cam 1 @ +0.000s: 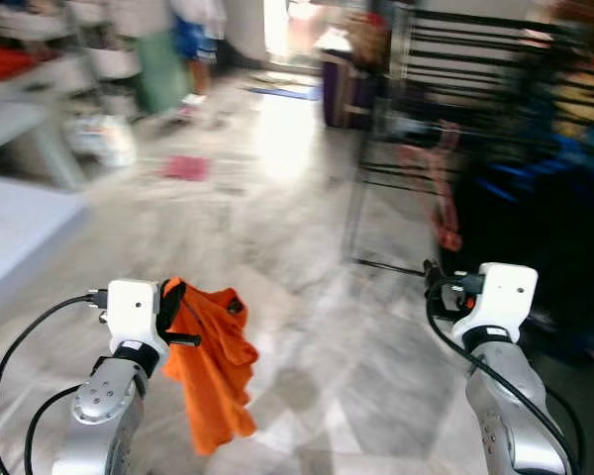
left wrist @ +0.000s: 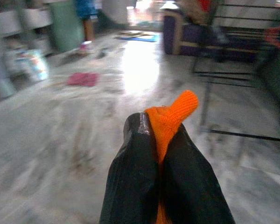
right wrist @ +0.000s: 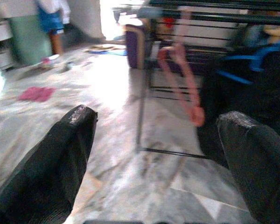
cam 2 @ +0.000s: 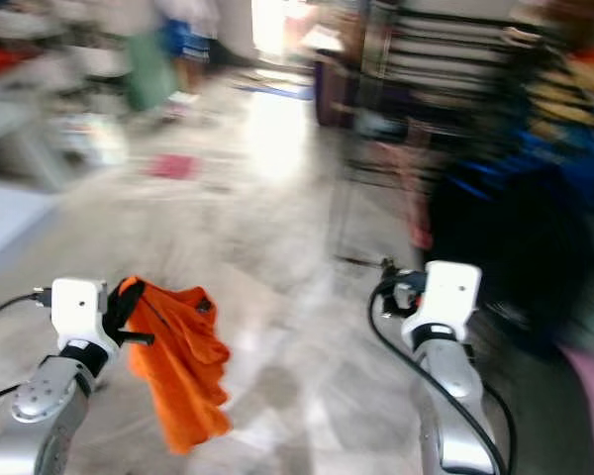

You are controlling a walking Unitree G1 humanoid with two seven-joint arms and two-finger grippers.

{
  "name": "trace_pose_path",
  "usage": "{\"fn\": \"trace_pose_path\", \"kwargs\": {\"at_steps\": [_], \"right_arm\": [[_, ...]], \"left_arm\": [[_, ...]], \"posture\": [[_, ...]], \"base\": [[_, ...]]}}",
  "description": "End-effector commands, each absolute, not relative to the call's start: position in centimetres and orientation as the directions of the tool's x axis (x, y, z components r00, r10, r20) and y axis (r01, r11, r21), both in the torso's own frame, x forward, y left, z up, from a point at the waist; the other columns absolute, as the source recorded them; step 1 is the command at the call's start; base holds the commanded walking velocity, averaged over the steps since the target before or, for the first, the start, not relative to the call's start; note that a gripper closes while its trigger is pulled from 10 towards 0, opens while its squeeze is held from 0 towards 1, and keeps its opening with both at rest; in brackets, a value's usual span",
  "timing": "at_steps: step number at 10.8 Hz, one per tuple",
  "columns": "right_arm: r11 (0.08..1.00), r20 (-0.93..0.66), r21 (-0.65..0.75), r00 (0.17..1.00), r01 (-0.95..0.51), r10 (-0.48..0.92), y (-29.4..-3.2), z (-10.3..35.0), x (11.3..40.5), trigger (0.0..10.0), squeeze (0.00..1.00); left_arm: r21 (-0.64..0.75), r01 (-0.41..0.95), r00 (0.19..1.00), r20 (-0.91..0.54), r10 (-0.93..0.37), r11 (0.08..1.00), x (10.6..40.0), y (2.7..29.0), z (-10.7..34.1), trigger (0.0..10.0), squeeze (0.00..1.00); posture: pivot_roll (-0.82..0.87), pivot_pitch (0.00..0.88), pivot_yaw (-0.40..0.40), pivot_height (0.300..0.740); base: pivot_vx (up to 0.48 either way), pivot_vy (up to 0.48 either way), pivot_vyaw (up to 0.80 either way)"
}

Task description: Hang hanger

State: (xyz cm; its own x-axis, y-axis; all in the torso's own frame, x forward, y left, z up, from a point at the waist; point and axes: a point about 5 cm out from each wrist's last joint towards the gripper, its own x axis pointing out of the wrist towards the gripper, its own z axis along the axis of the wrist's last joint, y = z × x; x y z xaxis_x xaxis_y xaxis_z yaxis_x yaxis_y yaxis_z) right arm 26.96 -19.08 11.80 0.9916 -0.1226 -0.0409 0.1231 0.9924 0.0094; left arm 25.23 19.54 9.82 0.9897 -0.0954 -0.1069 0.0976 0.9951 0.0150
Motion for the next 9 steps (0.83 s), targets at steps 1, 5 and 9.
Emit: {"fn": "trace_pose_path", "kwargs": {"at_steps": [1, 5, 9], "right_arm": [[0.993, -0.042, 0.014, 0.992, 0.119, -0.118, -19.0, 11.7, 27.1, 10.0, 0.00], [0.994, -0.020, 0.020, 0.994, 0.104, -0.104, -19.1, 12.3, 28.8, 10.0, 0.00], [0.999, -0.006, 0.009, 0.999, 0.032, -0.032, -17.7, 12.4, 29.2, 10.0, 0.00]], "left_arm": [[0.031, 0.084, 0.993, -0.081, -0.081, 0.996, 25.6, 19.7, 10.6, 10.0, 0.00], [0.002, 0.040, 0.997, -0.058, -0.040, 0.999, 26.1, 19.3, 10.8, 10.0, 0.00], [-0.040, 0.095, 0.993, -0.064, -0.098, 0.995, 26.3, 17.8, 10.9, 10.0, 0.00]], "posture": [[0.04, 0.014, -0.032, 0.740], [0.06, 0.004, -0.053, 0.740], [0.06, 0.000, -0.055, 0.740]], "base": [[0.000, 0.000, 0.80], [0.000, 0.000, 0.00], [0.000, 0.000, 0.54]]}}
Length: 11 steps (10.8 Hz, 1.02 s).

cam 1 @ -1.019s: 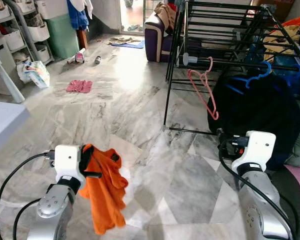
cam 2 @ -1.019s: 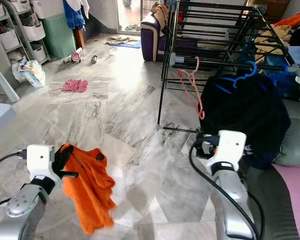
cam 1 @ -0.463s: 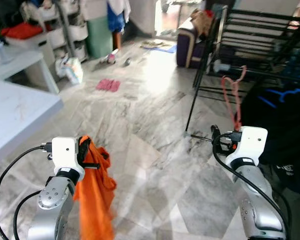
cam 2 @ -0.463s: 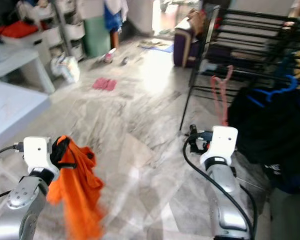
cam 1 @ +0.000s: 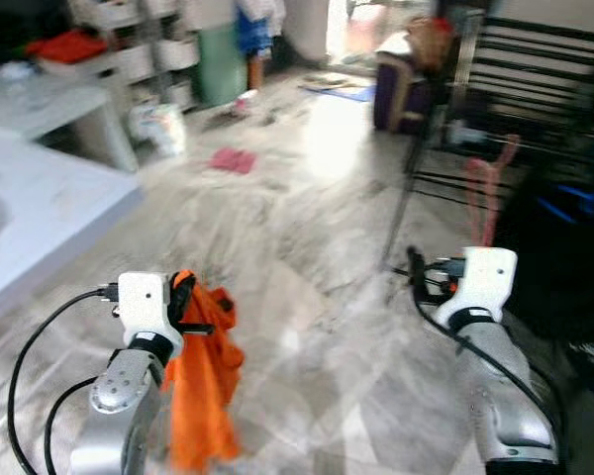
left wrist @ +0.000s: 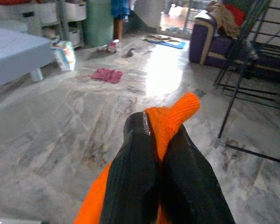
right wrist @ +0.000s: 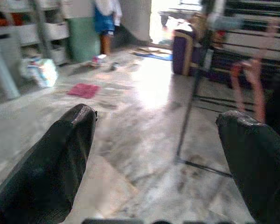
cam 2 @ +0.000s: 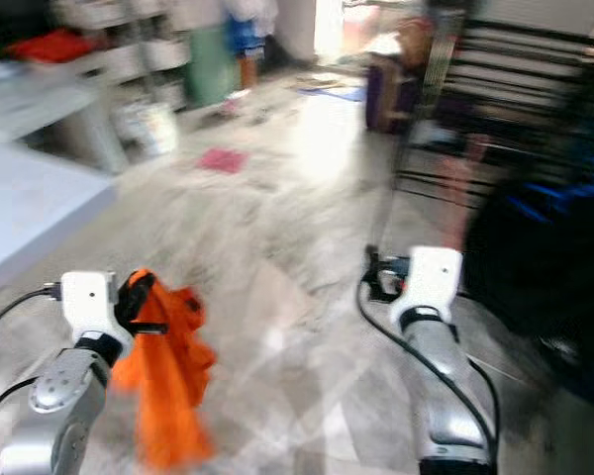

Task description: Hang hanger

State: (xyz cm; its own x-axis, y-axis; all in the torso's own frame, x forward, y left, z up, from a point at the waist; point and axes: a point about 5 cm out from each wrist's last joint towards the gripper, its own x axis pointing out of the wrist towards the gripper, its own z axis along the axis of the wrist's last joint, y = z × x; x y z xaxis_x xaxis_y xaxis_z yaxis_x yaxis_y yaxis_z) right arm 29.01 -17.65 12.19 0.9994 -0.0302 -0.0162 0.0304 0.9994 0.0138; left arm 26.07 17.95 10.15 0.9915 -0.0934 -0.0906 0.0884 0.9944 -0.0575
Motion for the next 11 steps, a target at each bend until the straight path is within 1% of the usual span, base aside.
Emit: {"fn": "trace_pose_path", "kwargs": {"at_steps": [1, 2, 4, 8, 11], "right_arm": [[0.999, -0.006, 0.010, 0.999, 0.035, -0.034, -17.8, 12.4, 29.1, 10.0, 0.00], [0.999, -0.009, 0.006, 0.999, 0.045, -0.045, -18.0, 12.2, 29.1, 10.0, 0.00], [0.996, 0.009, 0.024, 0.997, 0.082, -0.082, -18.7, 12.6, 29.2, 10.0, 0.00], [0.994, -0.003, 0.056, 0.996, 0.093, -0.093, -18.9, 12.5, 29.4, 10.0, 0.00], [0.995, -0.019, 0.051, 0.996, 0.091, -0.090, -18.8, 12.1, 29.4, 10.0, 0.00]], "left_arm": [[-0.039, 0.092, 0.993, -0.066, -0.095, 0.995, 26.4, 17.7, 10.8, 10.0, 0.00], [-0.041, 0.085, 0.994, -0.066, -0.087, 0.996, 26.6, 17.8, 10.8, 10.0, 0.00], [-0.100, 0.143, 0.987, -0.064, -0.149, 0.985, 27.1, 17.1, 11.0, 10.0, 0.00], [-0.109, 0.162, 0.985, -0.048, -0.168, 0.981, 27.2, 16.9, 11.2, 10.0, 0.00], [-0.120, 0.164, 0.984, -0.051, -0.172, 0.979, 27.1, 16.6, 10.9, 10.0, 0.00]], "posture": [[0.06, 0.000, -0.055, 0.740], [0.05, 0.000, -0.052, 0.740], [0.04, 0.000, -0.047, 0.740], [0.04, 0.000, -0.052, 0.740], [0.04, 0.000, -0.054, 0.740]], "base": [[0.000, 0.000, 0.80], [0.000, 0.000, 0.80], [0.000, 0.000, 0.00], [0.000, 0.000, 0.00], [0.000, 0.000, -0.63]]}}
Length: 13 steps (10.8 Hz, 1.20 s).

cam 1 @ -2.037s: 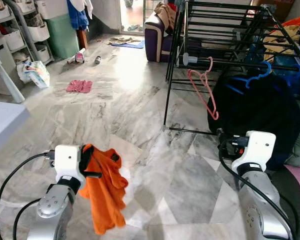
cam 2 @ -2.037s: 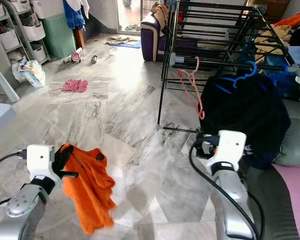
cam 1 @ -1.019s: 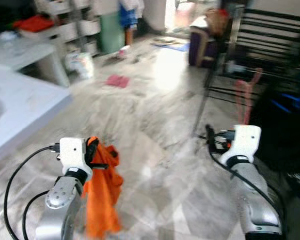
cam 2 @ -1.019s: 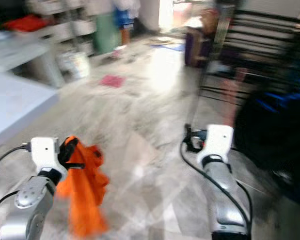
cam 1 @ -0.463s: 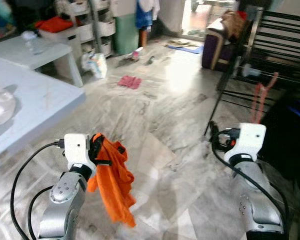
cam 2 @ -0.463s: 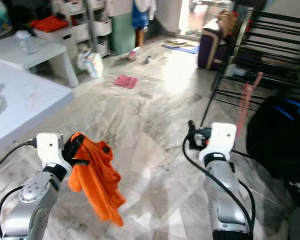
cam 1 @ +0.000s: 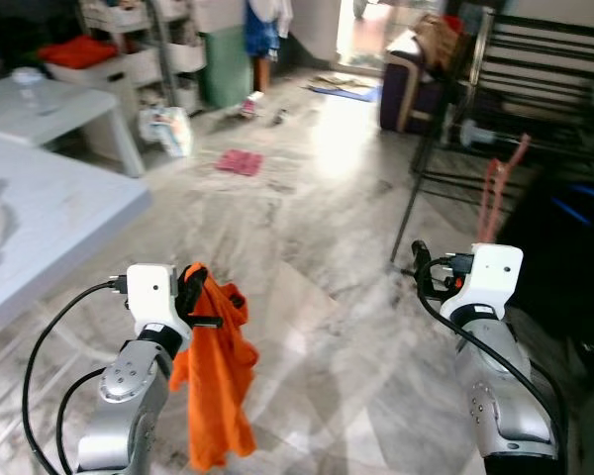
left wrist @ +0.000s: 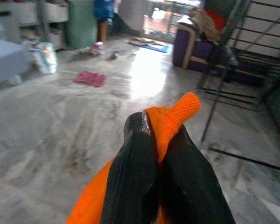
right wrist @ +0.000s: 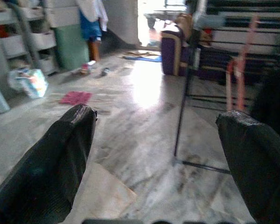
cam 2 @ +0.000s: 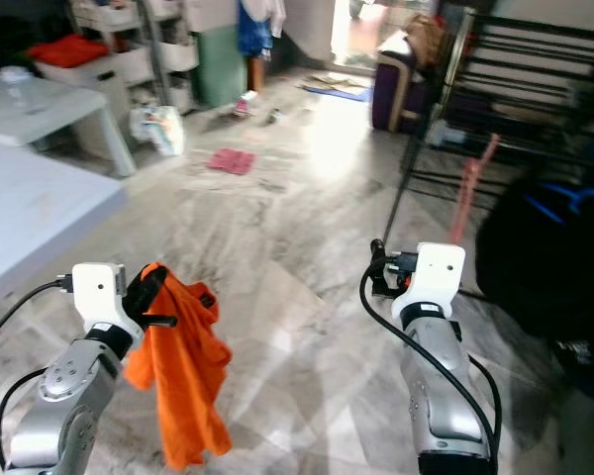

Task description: Hang hanger

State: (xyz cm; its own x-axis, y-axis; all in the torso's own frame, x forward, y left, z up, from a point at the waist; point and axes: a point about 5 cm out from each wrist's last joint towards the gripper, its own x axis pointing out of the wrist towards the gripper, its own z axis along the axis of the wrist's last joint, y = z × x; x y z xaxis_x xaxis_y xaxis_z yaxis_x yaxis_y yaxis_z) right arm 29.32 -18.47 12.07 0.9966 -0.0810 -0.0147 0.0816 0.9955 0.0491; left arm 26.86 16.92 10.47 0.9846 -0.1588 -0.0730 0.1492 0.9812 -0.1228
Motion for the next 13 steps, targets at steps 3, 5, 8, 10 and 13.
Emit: {"fn": "trace_pose_path", "kwargs": {"at_steps": [3, 5, 8, 10, 13], "right_arm": [[0.995, -0.016, 0.047, 0.996, 0.093, -0.092, -18.8, 12.2, 29.5, 10.0, 0.00], [0.994, -0.016, 0.046, 0.995, 0.095, -0.095, -18.9, 12.2, 29.5, 10.0, 0.00], [0.994, -0.014, 0.047, 0.995, 0.097, -0.096, -18.8, 12.2, 29.5, 10.0, 0.00], [0.994, -0.016, 0.049, 0.995, 0.098, -0.098, -18.8, 12.1, 29.5, 10.0, 0.00], [0.993, -0.013, 0.052, 0.995, 0.103, -0.102, -18.8, 12.1, 29.6, 10.0, 0.00]], "left_arm": [[-0.124, 0.187, 0.980, -0.050, -0.194, 0.975, 27.0, 16.2, 10.9, 10.0, 0.00], [-0.119, 0.209, 0.976, -0.038, -0.214, 0.971, 27.2, 16.0, 11.1, 10.0, 0.00], [-0.116, 0.236, 0.970, -0.025, -0.240, 0.965, 27.3, 15.5, 11.3, 10.0, 0.00], [-0.121, 0.236, 0.970, -0.030, -0.241, 0.964, 27.3, 15.3, 11.3, 10.0, 0.00], [-0.107, 0.247, 0.967, -0.040, -0.253, 0.963, 27.2, 15.0, 11.1, 10.0, 0.00]], "posture": [[0.04, 0.000, -0.050, 0.740], [0.03, 0.000, -0.049, 0.740], [0.03, 0.000, -0.047, 0.740], [0.04, 0.000, -0.045, 0.740], [0.04, 0.000, -0.044, 0.740]], "base": [[0.271, 0.350, -0.80], [0.313, 0.364, -0.80], [0.363, 0.229, -0.80], [0.444, 0.000, -0.80], [0.459, 0.000, -0.44]]}}
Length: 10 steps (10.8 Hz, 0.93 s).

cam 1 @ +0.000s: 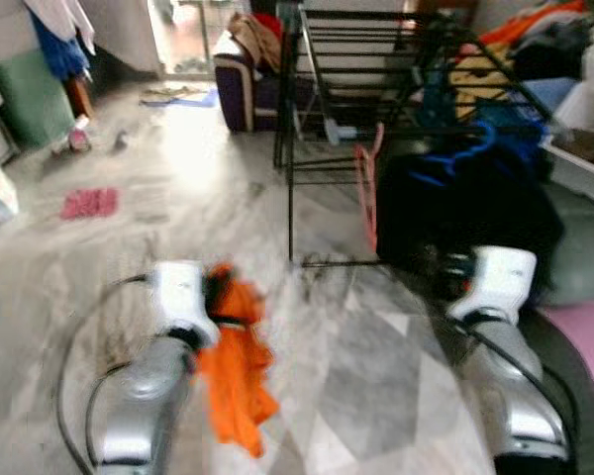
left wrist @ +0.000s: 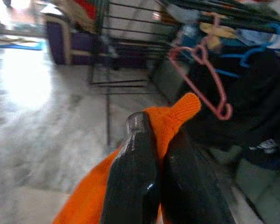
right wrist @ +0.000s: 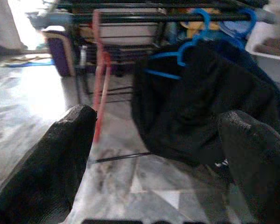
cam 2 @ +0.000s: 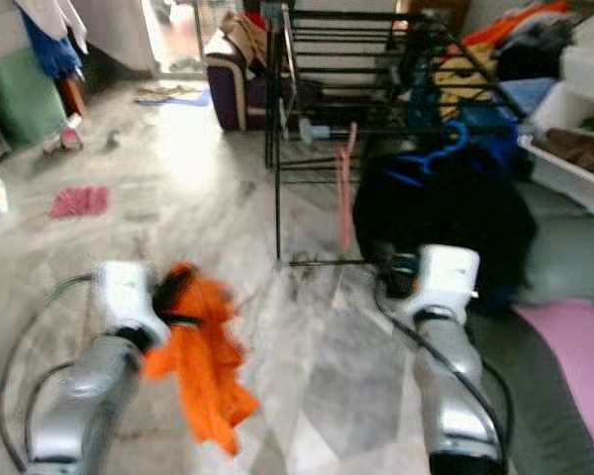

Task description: Hang hanger

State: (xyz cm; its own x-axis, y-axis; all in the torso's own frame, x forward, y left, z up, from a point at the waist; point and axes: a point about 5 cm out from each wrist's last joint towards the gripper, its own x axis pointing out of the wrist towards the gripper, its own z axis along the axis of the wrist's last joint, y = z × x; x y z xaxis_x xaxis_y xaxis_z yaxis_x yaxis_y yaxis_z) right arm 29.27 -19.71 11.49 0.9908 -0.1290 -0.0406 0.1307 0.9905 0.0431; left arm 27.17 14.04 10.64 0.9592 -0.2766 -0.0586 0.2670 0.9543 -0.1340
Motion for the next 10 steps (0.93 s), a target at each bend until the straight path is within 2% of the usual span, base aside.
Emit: {"fn": "trace_pose_path", "kwargs": {"at_steps": [1, 2, 6, 8, 10], "right_arm": [[0.993, -0.011, 0.055, 0.995, 0.103, -0.103, -18.8, 12.1, 29.6, 10.0, 0.00], [0.993, -0.009, 0.061, 0.994, 0.105, -0.105, -18.7, 12.1, 29.7, 10.0, 0.00], [0.987, 0.017, 0.108, 0.992, 0.119, -0.122, -18.3, 12.0, 30.3, 10.0, 0.00], [0.981, 0.025, 0.137, 0.989, 0.139, -0.143, -17.7, 12.0, 30.8, 10.0, 0.00], [0.980, 0.033, 0.131, 0.987, 0.152, -0.158, -17.8, 11.9, 30.1, 10.0, 0.00]], "left_arm": [[-0.108, 0.248, 0.966, -0.042, -0.254, 0.963, 27.2, 14.9, 11.1, 10.0, 0.00], [-0.101, 0.237, 0.968, -0.060, -0.244, 0.966, 27.2, 14.9, 10.9, 10.0, 0.00], [-0.011, 0.136, 0.990, -0.037, -0.136, 0.991, 27.4, 16.2, 11.4, 10.0, 0.00], [0.013, 0.148, 0.989, -0.033, -0.147, 0.989, 27.8, 16.6, 12.0, 10.0, 0.00], [0.024, 0.162, 0.986, -0.030, -0.161, 0.987, 28.4, 16.4, 12.3, 10.0, 0.00]], "posture": [[0.04, 0.000, -0.041, 0.740], [0.04, 0.000, -0.038, 0.740], [0.10, 0.000, 0.012, 0.740], [0.11, 0.000, 0.049, 0.740], [0.08, 0.000, 0.047, 0.740]], "base": [[0.469, 0.000, 0.00], [0.289, 0.000, 0.00], [0.000, 0.000, 0.00], [0.000, 0.000, 0.00], [0.000, 0.000, 0.00]]}}
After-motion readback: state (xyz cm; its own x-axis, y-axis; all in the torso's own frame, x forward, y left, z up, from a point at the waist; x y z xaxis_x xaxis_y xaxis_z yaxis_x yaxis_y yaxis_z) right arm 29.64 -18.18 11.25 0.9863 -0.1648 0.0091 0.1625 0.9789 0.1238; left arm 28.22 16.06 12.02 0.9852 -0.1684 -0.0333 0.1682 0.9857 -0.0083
